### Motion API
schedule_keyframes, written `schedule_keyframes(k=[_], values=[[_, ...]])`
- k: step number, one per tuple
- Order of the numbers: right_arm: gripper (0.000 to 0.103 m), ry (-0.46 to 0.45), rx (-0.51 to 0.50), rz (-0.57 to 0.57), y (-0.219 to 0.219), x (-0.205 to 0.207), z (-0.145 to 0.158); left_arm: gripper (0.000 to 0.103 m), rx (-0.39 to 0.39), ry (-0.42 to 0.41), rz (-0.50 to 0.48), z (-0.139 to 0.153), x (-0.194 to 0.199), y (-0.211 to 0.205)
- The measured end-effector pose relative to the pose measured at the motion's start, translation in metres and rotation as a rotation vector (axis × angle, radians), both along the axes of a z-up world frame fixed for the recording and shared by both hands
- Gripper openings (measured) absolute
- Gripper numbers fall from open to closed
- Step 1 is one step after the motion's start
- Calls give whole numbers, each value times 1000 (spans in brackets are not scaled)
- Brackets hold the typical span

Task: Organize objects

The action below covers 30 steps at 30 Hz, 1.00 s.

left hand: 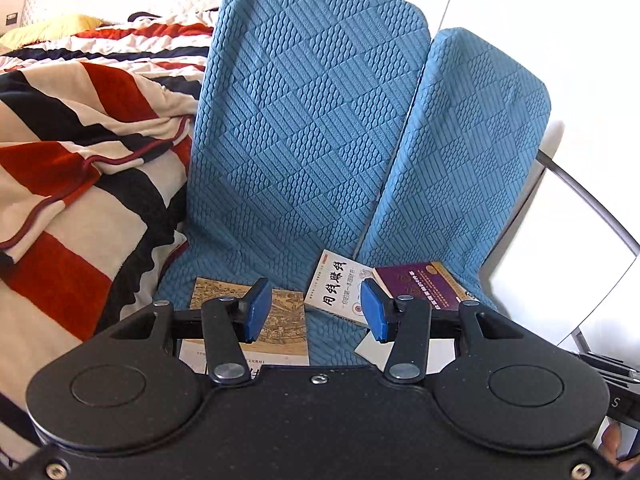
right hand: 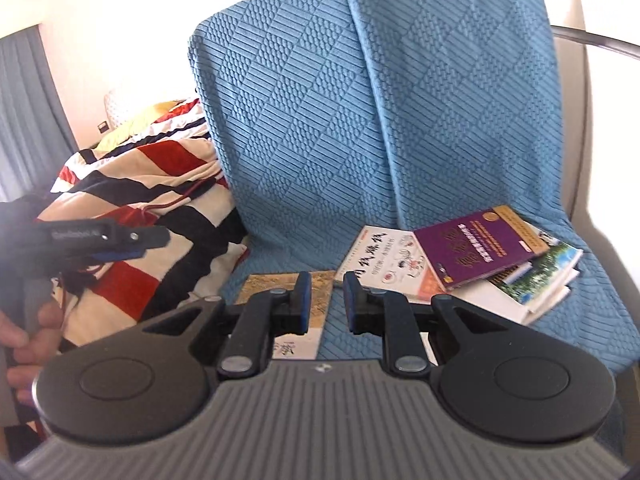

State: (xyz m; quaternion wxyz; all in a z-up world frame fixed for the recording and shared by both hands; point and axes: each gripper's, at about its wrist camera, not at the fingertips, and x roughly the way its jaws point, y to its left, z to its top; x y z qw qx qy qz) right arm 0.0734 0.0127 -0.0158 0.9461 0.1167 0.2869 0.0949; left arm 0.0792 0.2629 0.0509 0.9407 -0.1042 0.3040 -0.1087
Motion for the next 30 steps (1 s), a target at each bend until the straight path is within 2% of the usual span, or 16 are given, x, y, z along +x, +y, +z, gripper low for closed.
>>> schedule_keyframes(k=[14,30], values=[[20,13,-32,-24,-7,-31,-3,47,-13,-7,-20,4,-39,-24],[21,48,-54,-49,-12,-39,-13,48,-8,35,-54,-7,-46,-45]])
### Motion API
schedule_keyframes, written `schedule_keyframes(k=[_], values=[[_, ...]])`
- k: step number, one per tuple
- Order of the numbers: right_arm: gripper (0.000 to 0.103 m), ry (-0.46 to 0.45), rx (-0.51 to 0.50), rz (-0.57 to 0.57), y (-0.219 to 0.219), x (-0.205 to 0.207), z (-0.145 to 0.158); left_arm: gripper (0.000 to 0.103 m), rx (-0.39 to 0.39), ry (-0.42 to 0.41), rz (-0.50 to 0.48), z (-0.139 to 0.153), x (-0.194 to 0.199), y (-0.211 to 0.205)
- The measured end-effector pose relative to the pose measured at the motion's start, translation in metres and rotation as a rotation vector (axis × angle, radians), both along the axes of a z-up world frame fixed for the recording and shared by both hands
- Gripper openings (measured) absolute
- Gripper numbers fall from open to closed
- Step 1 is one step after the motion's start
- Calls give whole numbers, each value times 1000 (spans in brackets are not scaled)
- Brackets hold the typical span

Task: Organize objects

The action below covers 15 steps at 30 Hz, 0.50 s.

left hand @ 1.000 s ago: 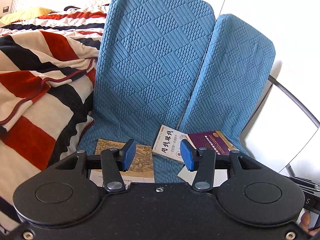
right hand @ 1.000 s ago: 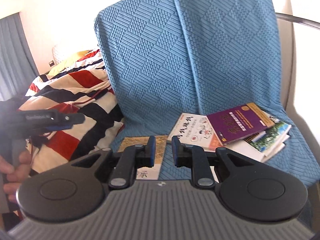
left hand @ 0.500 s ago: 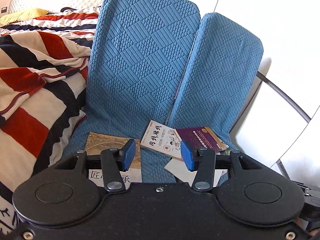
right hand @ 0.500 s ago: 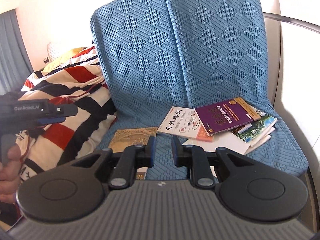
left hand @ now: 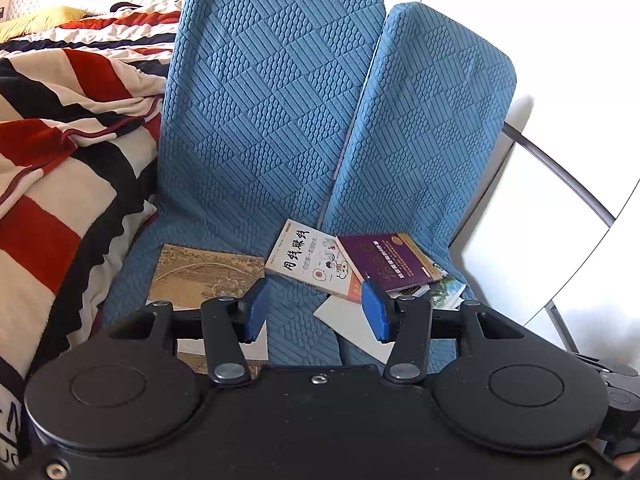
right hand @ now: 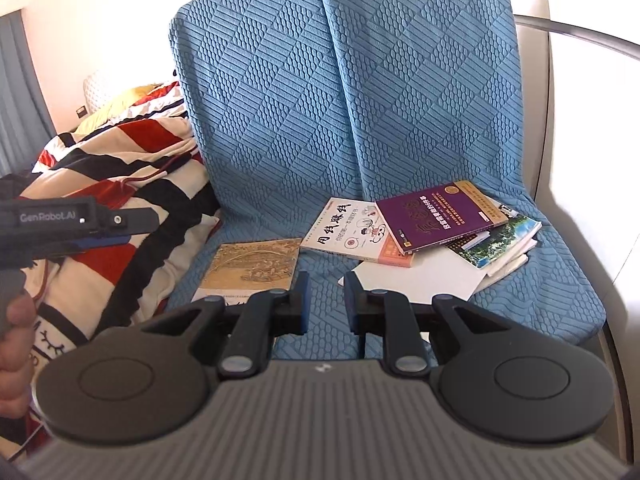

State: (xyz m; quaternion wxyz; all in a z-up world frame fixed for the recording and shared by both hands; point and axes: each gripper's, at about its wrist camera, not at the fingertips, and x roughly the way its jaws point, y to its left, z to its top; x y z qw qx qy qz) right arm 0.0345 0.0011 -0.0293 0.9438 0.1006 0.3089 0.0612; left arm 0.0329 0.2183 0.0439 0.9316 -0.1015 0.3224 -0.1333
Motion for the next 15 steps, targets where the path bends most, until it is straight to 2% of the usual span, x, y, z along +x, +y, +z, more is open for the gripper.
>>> schedule_keyframes(k=[15], values=[[24,14,-11,-47,-21,1,-4,58,-10,5,-21,-1,4,-17]])
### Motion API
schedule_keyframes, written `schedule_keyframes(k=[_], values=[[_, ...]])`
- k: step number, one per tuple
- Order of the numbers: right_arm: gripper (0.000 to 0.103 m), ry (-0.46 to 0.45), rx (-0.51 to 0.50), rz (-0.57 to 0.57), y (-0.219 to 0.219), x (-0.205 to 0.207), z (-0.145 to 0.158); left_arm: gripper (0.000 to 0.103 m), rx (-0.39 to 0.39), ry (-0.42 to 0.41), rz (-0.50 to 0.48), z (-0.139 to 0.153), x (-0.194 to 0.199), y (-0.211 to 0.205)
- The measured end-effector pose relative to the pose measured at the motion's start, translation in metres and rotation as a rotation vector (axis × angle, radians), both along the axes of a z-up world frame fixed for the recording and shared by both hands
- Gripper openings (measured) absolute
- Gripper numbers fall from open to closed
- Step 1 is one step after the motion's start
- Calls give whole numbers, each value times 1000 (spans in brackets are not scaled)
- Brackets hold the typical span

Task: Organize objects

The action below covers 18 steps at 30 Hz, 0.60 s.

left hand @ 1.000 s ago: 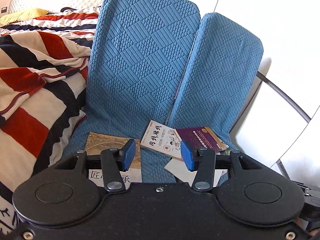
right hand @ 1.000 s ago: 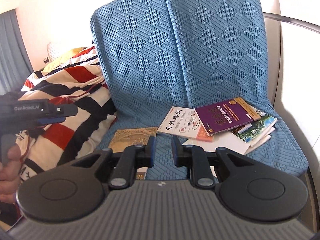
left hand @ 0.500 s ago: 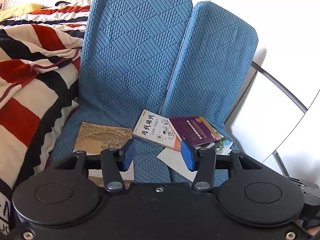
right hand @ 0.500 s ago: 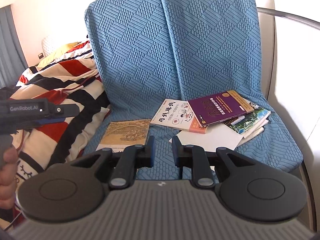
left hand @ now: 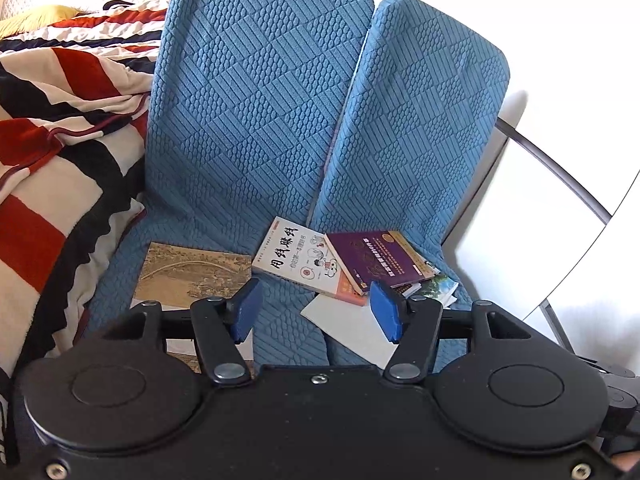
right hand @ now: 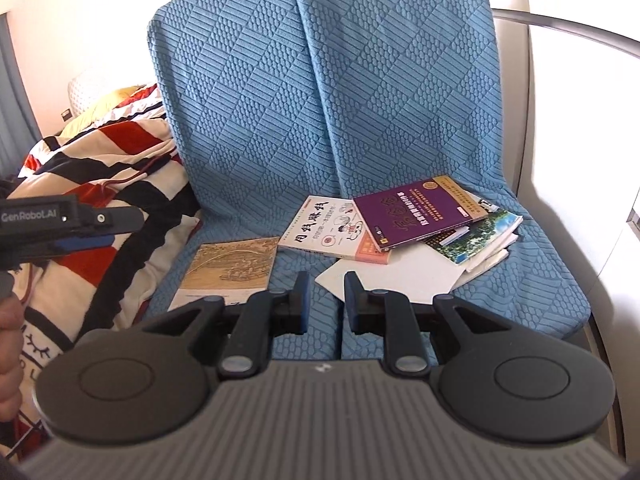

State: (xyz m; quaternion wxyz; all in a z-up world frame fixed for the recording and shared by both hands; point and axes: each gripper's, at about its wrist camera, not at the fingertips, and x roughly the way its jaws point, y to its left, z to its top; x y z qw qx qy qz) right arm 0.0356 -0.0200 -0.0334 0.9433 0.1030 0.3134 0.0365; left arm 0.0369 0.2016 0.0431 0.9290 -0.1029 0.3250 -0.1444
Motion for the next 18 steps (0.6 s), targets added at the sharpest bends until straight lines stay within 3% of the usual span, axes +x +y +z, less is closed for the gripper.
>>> schedule_keyframes(k=[2,8,13,18], values=[[30,-5,-1,0,-4,0,0,58,-10,4,-19,0,1,-4],[30,-7,-7,-12,-16,4,-1,62,-13,1,-39,0,6,-18],[45,-7,-6,-32,-28,6,-3,70,-11,-5,-38,-1,11,-27],[46,-1,-3,-41,-38,9,-6,78,-2,-4,-46,-1,17,-37]])
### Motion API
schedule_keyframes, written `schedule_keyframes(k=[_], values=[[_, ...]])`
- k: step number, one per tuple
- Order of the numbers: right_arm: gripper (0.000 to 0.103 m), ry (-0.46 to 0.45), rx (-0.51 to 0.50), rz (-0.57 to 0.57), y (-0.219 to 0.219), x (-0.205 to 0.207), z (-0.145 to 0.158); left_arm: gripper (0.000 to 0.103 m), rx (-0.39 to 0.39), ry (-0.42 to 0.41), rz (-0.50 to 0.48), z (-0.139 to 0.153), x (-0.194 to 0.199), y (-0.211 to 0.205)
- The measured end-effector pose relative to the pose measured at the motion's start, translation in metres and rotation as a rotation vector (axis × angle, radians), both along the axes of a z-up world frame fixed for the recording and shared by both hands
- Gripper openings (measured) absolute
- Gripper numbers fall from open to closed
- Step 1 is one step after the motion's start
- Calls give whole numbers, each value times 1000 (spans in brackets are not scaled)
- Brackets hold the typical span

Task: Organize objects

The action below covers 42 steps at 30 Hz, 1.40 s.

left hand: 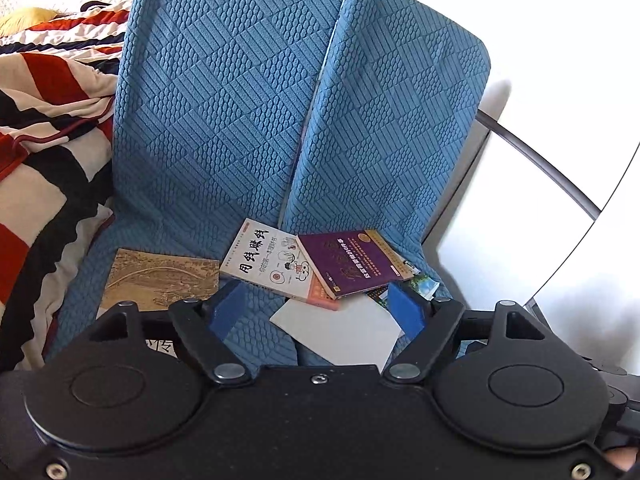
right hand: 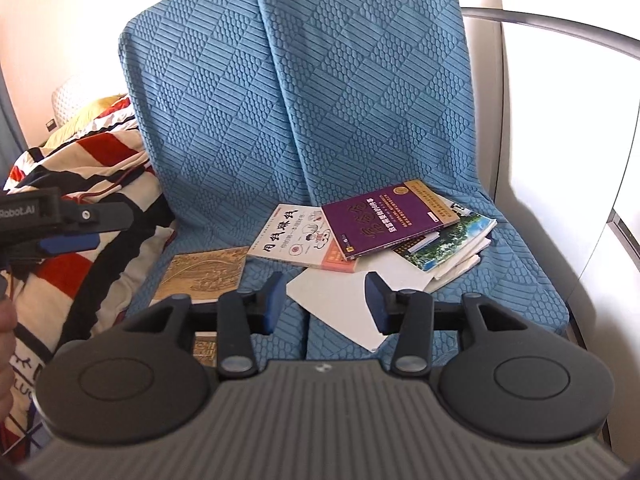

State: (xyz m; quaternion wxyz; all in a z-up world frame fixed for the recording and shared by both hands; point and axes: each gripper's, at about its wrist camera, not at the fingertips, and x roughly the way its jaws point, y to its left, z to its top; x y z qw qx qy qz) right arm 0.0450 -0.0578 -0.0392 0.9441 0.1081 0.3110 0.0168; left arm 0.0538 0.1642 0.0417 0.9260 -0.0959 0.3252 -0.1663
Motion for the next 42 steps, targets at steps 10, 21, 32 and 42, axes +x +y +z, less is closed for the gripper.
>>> schedule_keyframes(k=[10,21,32,42], values=[[91,12,20,-45,-22,10,-5,101,0,7,-13,-7,17,-21],[93,55,48,-117,-57,28,-19,102,9,70,-3,-29,49,-46],[93,109,59,-199,-105,60,-45,102,-23,155,-6,-62,107,-79],[93,160,336,-218,-132,113,-91,102,-34,212,-11,-91,163,-100]])
